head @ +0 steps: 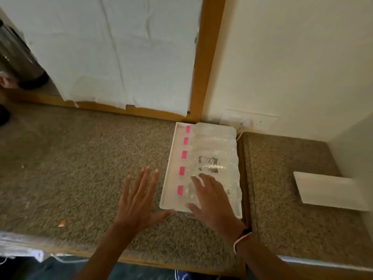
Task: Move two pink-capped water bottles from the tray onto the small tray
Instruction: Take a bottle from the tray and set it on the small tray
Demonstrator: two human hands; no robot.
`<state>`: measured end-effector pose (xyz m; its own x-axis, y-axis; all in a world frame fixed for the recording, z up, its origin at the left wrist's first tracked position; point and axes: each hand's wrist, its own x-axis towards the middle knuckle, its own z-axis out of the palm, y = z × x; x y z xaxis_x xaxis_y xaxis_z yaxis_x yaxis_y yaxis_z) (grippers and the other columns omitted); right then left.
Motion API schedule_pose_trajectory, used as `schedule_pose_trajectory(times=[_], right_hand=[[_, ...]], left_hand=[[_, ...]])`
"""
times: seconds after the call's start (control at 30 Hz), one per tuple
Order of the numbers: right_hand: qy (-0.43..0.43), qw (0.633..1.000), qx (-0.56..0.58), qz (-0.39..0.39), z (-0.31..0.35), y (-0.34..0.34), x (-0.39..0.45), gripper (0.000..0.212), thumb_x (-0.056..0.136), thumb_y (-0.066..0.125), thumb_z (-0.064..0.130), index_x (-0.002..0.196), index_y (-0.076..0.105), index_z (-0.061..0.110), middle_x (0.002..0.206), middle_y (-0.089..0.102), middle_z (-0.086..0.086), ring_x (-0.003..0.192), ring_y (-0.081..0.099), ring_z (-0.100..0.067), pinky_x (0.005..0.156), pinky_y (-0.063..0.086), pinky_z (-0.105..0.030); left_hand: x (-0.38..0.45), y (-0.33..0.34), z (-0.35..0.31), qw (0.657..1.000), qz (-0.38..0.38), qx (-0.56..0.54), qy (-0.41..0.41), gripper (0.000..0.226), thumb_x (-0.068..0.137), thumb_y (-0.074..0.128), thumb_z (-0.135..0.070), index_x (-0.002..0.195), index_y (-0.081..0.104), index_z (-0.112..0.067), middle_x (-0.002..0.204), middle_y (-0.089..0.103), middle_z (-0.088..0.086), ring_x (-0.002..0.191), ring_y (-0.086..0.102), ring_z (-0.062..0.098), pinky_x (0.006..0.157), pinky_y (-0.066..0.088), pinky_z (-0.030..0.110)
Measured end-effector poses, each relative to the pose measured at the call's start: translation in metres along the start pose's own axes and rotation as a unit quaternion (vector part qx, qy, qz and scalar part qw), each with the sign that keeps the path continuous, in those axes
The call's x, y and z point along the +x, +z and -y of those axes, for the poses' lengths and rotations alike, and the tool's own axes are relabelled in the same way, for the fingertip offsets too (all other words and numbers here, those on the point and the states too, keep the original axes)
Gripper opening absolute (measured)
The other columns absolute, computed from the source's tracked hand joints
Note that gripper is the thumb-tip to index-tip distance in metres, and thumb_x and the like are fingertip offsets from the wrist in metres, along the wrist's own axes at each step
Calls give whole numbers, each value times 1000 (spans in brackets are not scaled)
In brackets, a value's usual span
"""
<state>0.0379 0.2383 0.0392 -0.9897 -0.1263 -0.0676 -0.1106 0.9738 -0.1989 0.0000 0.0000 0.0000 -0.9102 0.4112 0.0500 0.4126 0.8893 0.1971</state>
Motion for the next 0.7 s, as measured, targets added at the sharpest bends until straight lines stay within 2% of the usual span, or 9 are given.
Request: schedule_pose_trajectory(times=[0.07,0.23,0.3,0.37,0.43,0.5,0.57,0.63,0.7], right_hand=[[-38,998,-40,5,12,11,10,64,76,75,45,128,53,14,126,61,-11,118,56,-33,97,47,-49],[-38,996,-84,15,27,20,31,23,82,70,19,104,63,16,103,66,-4,107,52,-29,88,43,-46],[-41,996,-76,10,28,13,33,22,80,74,18,100,65,19,102,67,-1,108,51,-26,90,41,-46],[-35,999,-22,0,31,-4,29,26,76,80,22,98,66,22,101,69,3,110,53,-23,93,41,-45],[-20,998,36,-57,30,-28,21,33,69,86,25,96,68,23,98,73,4,105,60,-21,90,46,-44],[15,985,93,-144,23,-52,12,42,65,88,25,100,68,21,95,73,3,94,59,-13,81,49,-35],[46,969,153,-191,9,-71,2,43,70,86,23,108,67,18,98,71,0,92,55,-11,78,44,-29],[70,958,211,-182,-1,-82,-7,41,79,81,20,117,66,15,106,70,-4,100,60,-17,82,45,-28],[81,955,232,-166,-7,-84,-14,41,85,76,19,123,64,12,113,69,-6,107,60,-20,87,41,-20]], left_hand=[[-7,14,5,999,40,3,-9,123,70,41,-96,158,21,-13,166,25,17,153,24,33,121,22,66],[-17,38,5,996,94,3,-1,119,72,40,-94,157,25,-12,166,25,17,154,23,33,119,26,67],[-17,40,3,996,94,-2,5,114,75,40,-92,156,27,-14,165,25,18,154,23,34,119,25,68],[-16,41,4,995,97,-9,2,112,75,41,-92,156,27,-16,166,24,17,154,22,33,120,23,68],[-16,42,5,996,91,-11,1,112,74,42,-92,157,27,-17,166,24,17,155,21,32,120,22,67],[-17,42,5,996,93,-15,2,112,75,43,-91,156,27,-17,166,24,17,155,21,32,120,22,67],[-17,45,5,997,80,-16,10,111,75,42,-91,157,27,-17,167,23,16,155,20,32,121,21,67],[-17,46,6,997,73,-12,13,111,76,40,-91,157,26,-16,167,22,16,155,20,32,122,19,67],[-18,48,8,998,68,-11,16,111,76,39,-91,156,27,-16,167,22,17,155,21,33,122,19,67]])
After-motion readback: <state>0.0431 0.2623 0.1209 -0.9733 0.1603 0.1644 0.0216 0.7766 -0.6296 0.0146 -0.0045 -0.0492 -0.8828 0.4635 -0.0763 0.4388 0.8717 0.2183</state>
